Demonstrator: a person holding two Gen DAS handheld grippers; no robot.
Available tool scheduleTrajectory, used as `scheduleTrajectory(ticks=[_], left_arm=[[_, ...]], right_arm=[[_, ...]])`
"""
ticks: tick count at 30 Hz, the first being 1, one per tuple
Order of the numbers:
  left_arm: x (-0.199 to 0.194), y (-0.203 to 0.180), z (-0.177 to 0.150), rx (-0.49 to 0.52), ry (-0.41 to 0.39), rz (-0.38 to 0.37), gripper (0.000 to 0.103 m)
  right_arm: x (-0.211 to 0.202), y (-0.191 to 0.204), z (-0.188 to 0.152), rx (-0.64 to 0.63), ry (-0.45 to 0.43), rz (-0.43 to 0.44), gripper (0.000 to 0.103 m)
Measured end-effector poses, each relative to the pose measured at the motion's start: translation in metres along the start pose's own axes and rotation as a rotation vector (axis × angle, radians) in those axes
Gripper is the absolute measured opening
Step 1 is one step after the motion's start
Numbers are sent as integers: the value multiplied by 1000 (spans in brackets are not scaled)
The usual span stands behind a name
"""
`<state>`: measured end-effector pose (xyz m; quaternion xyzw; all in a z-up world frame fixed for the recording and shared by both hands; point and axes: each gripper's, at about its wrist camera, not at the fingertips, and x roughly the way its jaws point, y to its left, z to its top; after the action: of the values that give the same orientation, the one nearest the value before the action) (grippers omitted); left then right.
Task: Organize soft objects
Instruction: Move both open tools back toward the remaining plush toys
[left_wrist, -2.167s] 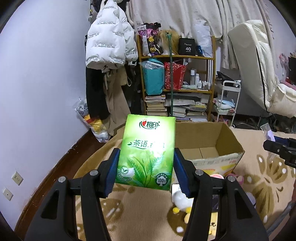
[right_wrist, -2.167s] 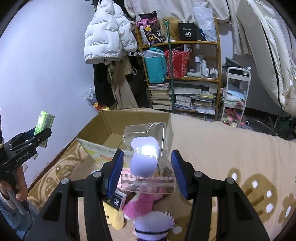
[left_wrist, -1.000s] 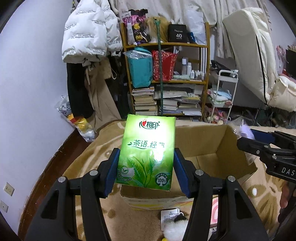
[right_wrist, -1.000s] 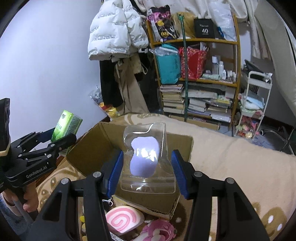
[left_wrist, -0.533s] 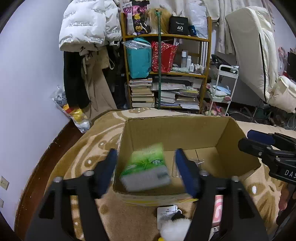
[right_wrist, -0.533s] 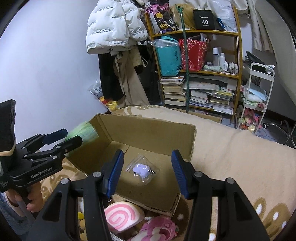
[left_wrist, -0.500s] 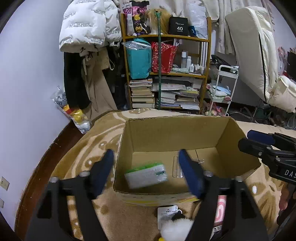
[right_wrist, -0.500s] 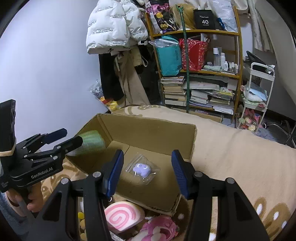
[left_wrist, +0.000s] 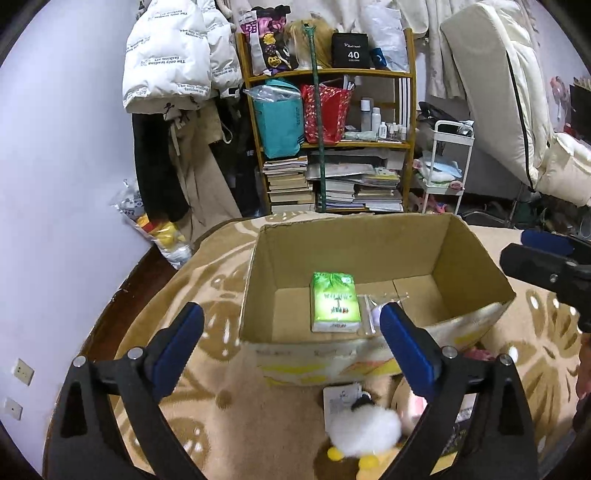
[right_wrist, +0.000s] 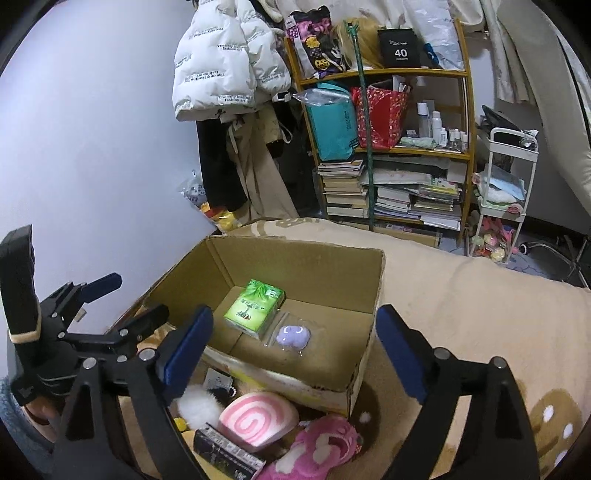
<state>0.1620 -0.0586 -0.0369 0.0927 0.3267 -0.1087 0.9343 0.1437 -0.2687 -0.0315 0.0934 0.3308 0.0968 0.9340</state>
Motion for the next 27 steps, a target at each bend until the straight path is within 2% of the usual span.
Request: scheduleTrajectory(ticks=[16, 27], left_arm=[[-66, 12, -11, -34, 39, 11, 97], [-106, -6, -34, 15, 43, -6, 97]], right_arm=[[-59, 16, -22, -25, -12, -52, 103], [-90, 12, -43, 23, 0, -71, 103]])
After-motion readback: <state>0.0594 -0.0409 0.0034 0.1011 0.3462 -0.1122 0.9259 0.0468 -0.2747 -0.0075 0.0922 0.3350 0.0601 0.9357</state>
